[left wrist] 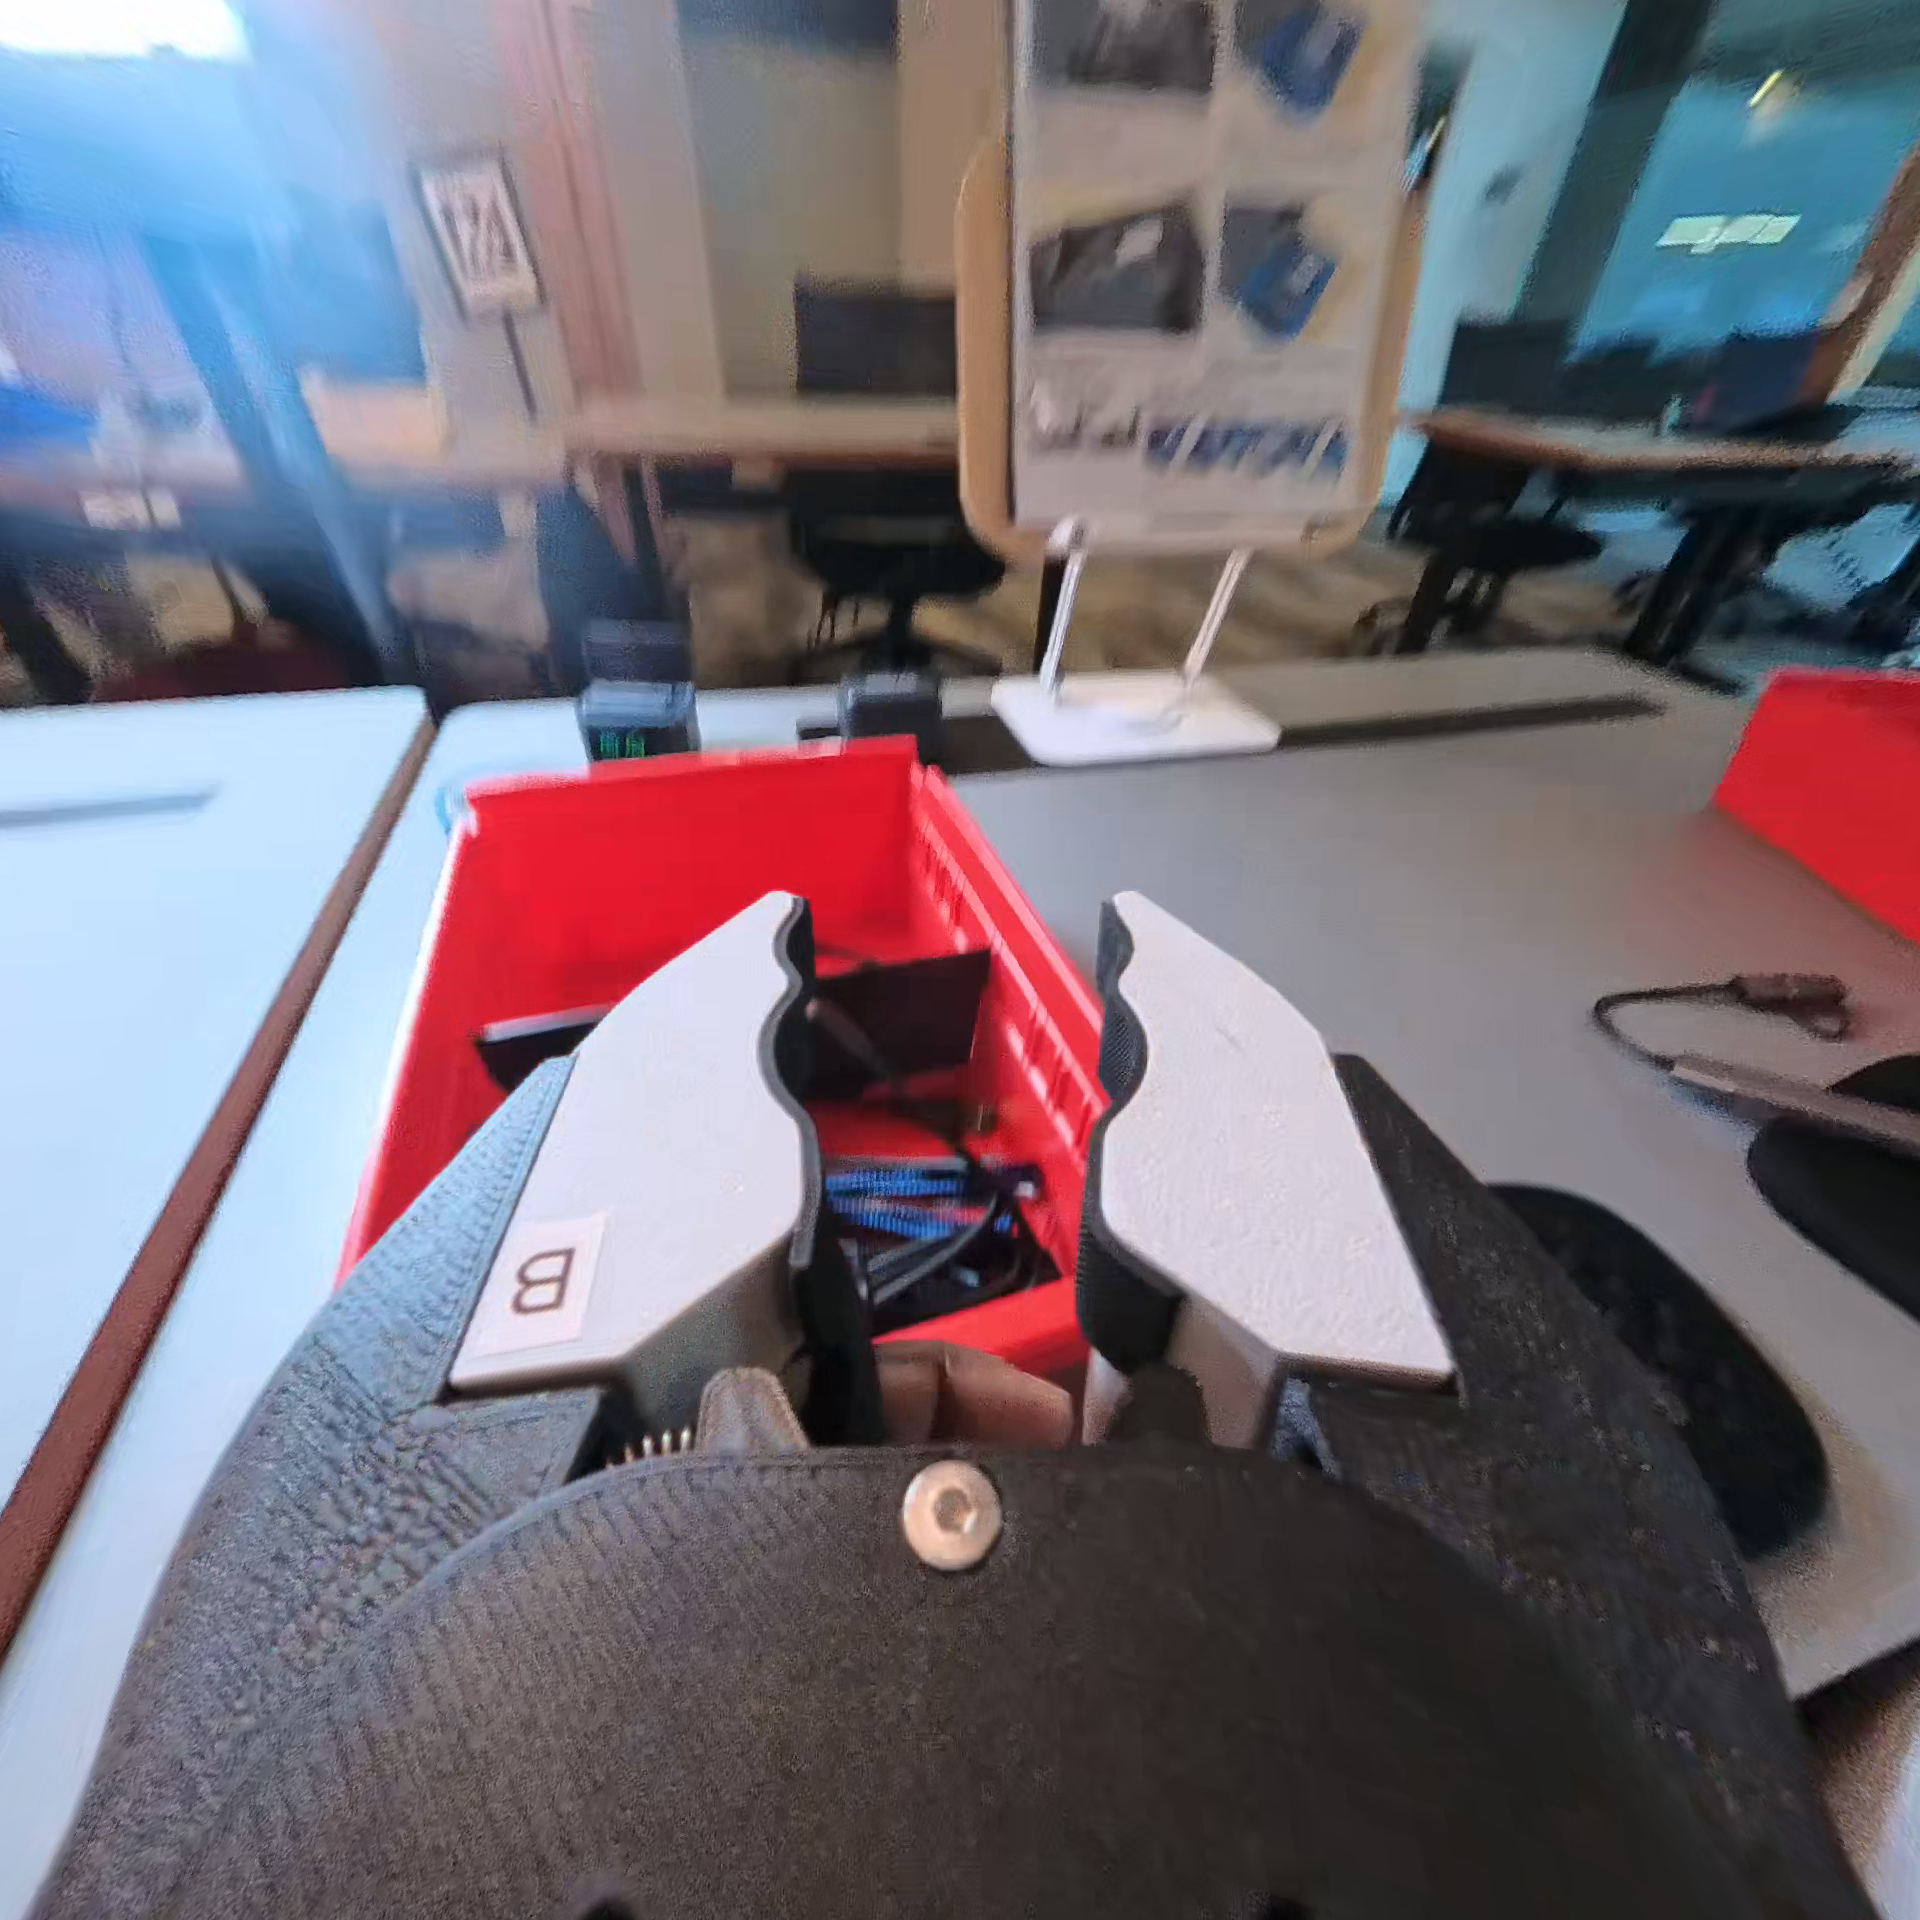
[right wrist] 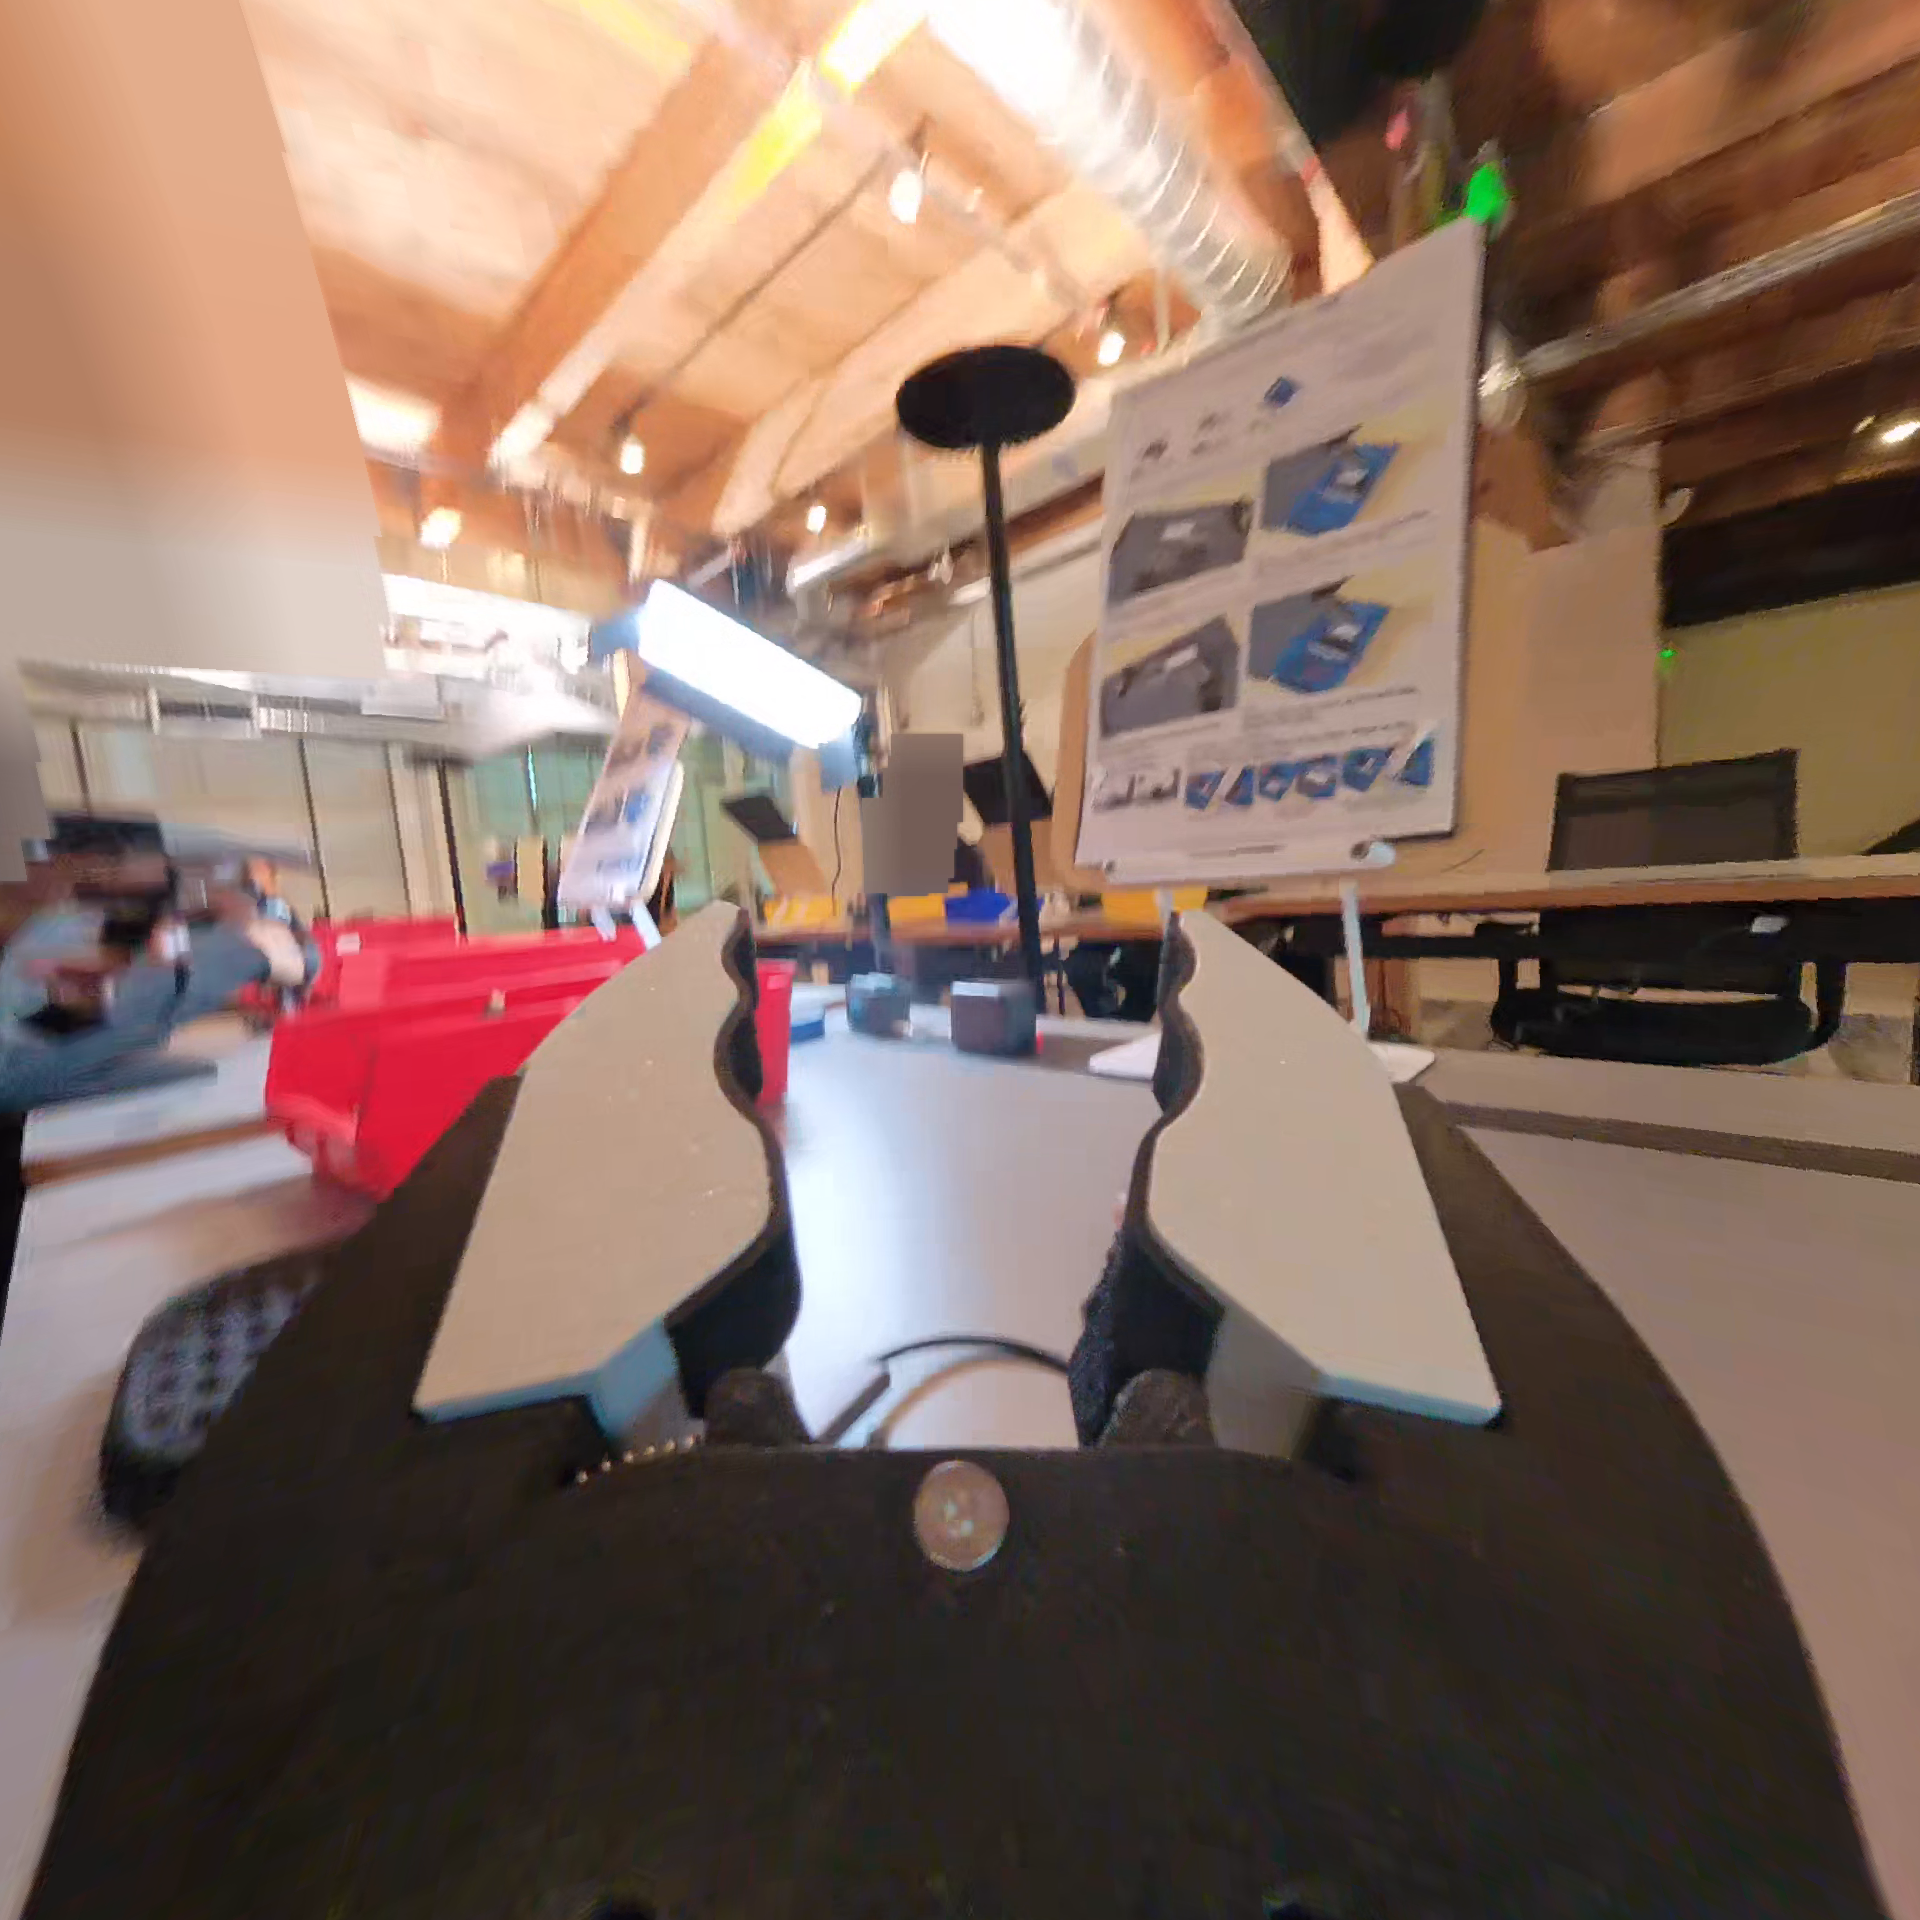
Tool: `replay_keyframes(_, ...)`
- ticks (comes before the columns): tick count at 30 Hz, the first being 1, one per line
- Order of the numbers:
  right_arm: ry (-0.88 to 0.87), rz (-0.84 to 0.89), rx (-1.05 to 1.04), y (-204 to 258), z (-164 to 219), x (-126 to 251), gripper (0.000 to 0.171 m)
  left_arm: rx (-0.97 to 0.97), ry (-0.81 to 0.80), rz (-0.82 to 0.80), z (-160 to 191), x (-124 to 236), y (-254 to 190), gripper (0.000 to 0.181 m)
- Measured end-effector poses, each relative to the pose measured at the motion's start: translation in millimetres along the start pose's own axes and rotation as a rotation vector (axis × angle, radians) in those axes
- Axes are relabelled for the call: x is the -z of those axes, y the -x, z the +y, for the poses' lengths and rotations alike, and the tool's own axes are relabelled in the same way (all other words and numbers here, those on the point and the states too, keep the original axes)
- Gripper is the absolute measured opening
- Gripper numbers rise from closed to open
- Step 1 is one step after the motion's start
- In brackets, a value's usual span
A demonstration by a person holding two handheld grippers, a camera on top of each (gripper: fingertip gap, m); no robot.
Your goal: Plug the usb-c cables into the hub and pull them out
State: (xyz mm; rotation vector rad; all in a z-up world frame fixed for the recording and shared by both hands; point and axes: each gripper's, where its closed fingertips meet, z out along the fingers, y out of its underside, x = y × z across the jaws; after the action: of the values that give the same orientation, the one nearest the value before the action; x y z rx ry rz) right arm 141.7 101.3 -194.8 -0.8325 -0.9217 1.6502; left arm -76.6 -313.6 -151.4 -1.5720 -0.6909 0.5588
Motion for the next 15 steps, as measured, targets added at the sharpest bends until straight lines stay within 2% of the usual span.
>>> replay_keyframes(4,-0.040,0.031,-0.044,-7.4,-3.7,2.3,0.071,0.063,0.260,0.017,59.2,-35.0,0.4,0.052)
replay_keyframes(7,-0.022,0.014,-0.009,-2.2,-0.3,0.9,0.070,0.067,0.413,-0.081,100.1,-56.4,13.8,0.049)
replay_keyframes(10,-0.011,0.005,0.013,0.8,1.7,0.1,0.069,0.033,0.449,-0.073,111.8,-68.5,3.8,0.040)
replay_keyframes(13,-0.014,0.007,0.007,0.0,1.5,0.3,0.068,-0.017,0.489,-0.176,122.1,-72.8,16.2,0.036)
replay_keyframes(15,-0.017,0.009,0.002,-0.9,1.2,0.6,0.068,-0.018,0.532,-0.128,133.8,-75.5,9.9,0.025)
